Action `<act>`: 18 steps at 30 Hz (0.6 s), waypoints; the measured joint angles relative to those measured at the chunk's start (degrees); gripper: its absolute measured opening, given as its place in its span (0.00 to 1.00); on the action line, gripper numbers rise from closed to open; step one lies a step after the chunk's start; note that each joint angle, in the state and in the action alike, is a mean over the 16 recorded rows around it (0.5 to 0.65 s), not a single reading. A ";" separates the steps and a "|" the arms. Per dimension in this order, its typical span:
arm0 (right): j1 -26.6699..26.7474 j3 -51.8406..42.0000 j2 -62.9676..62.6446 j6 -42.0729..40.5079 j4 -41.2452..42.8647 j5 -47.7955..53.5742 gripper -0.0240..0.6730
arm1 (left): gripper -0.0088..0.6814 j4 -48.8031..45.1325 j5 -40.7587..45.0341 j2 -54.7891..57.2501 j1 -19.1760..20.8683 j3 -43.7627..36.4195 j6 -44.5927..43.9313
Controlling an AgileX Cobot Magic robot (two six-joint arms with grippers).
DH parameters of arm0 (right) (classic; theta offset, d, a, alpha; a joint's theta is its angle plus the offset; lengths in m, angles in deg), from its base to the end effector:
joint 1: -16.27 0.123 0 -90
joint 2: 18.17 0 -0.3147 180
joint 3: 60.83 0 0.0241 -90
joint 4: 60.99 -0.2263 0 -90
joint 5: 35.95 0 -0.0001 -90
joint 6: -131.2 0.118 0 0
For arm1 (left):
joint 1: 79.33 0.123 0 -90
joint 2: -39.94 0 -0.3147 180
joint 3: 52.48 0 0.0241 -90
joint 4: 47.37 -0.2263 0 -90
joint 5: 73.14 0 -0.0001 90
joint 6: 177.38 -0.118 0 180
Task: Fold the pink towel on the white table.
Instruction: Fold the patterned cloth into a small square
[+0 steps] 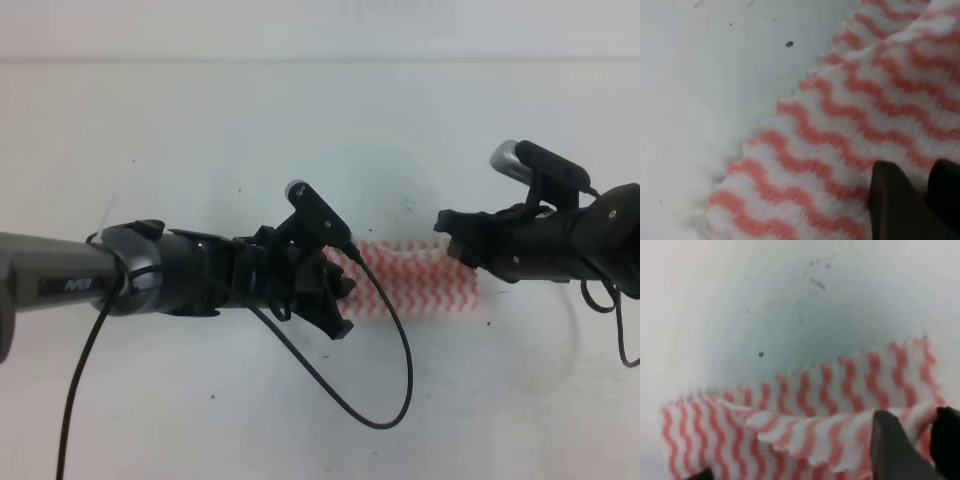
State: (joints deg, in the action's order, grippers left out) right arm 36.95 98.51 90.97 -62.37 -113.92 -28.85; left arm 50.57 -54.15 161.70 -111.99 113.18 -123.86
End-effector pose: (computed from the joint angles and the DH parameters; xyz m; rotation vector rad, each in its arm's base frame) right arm 0.3483 0.1440 0.2122 0.3388 2.4001 0.6156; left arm 0.3340 -0.2593 0.1675 1.3097 1.9089 -0.4217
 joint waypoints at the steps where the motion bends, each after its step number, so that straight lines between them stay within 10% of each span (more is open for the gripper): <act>1: 0.00 0.05 0.02 0.00 -0.08 -0.43 0.28 | 0.23 0.00 0.00 0.03 0.00 0.00 -0.08; 18: 0.00 5.61 1.98 -0.20 2.90 -0.18 0.29 | 0.23 -0.32 -0.30 -0.06 0.00 0.04 -2.57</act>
State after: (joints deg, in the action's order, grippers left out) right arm 36.96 104.12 92.95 -62.57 -111.02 -29.03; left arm 50.25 -54.45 161.64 -111.99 113.22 -126.43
